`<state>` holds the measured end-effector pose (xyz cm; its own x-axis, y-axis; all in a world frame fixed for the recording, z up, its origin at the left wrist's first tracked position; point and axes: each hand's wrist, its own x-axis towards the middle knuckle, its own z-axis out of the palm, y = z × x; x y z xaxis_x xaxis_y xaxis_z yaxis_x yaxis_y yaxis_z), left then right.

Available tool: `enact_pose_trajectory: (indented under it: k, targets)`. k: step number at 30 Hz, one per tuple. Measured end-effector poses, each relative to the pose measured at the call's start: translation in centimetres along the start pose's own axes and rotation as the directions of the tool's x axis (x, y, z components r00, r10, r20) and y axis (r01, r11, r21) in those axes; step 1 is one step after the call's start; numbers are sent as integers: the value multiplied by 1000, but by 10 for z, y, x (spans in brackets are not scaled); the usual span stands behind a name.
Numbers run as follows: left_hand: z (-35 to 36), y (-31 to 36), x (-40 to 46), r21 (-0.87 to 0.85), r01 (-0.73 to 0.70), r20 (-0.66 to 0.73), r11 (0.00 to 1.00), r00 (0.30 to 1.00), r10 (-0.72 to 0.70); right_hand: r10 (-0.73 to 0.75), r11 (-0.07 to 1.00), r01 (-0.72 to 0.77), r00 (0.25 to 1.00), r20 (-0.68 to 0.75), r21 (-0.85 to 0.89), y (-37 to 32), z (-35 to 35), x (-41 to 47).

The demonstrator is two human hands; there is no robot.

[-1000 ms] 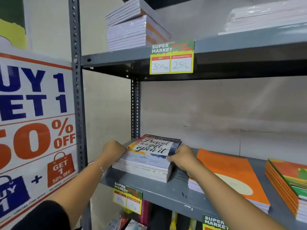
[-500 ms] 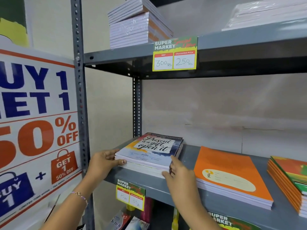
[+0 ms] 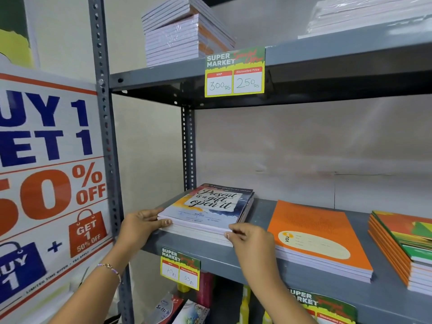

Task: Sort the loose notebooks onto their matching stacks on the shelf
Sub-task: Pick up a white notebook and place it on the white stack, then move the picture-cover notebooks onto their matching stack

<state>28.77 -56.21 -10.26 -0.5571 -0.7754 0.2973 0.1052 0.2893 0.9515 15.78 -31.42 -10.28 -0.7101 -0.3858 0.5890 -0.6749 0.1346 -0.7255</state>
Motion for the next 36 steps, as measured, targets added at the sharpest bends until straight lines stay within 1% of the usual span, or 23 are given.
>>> enact_pose_trajectory:
  k: [6,9,13,18,19,20,21,22,23,24,25,26,27,28,30,32,33,35,36]
  targets:
    - [-1,6,1,22,29,-2,999,1000,-29,-17,998,17,1000,3,-55,-1,0,0]
    - [1,7,-1,37,28,-24,999,999,-27,-23,997,24,1000,7,-80,-3,-2,0]
    - [3,8,-3,16,17,-35,1000,999,-16,-28,995,30,999,15,-99,-3,-5,-1]
    - [5,13,-14,52,23,-34,998,999,-21,-19,997,22,999,32,-74,-6,-11,-3]
    - [7,14,-17,50,27,-76,998,997,-23,-19,997,23,998,55,-75,-8,-13,-3]
    - [12,15,-21,37,27,-154,999,988,-21,-27,997,33,996,80,-68,-10,-17,-6]
    - [17,16,-26,28,13,-264,1000,964,-6,-51,997,56,994,99,-45,-12,-21,-10]
    - [30,19,-32,28,-20,-375,999,926,29,-82,996,84,991,102,-12,-11,-33,-16]
    - [45,24,-40,31,-73,-467,997,881,79,-113,993,112,989,92,21,-9,-46,-23]
    - [63,32,-50,8,-144,-524,990,842,127,-131,990,127,989,72,55,-6,-63,-32]
    - [87,45,-62,-51,-223,-544,974,823,160,-144,986,141,989,33,88,0,-86,-39]
    - [111,59,-73,-128,-294,-534,947,825,184,-157,981,158,988,-18,115,7,-110,-45]
    - [138,75,-86,-218,-345,-490,913,848,203,-165,976,174,983,-83,129,15,-137,-49]
    - [168,91,-99,-316,-366,-421,875,881,216,-157,977,176,976,-151,122,25,-169,-52]
    - [221,121,-124,-502,-322,-245,803,943,225,-124,983,157,953,-278,99,42,-227,-51]
    - [284,151,-155,-655,-147,-17,741,984,179,-86,992,115,925,-370,58,61,-297,-51]
    - [311,163,-170,-695,-38,92,718,986,141,-71,997,82,917,-392,10,71,-327,-50]
    - [368,186,-203,-713,170,293,680,954,69,-34,989,-30,906,-423,-143,91,-394,-52]
    - [394,194,-218,-690,243,367,681,929,40,-3,972,-100,901,-433,-214,102,-422,-53]
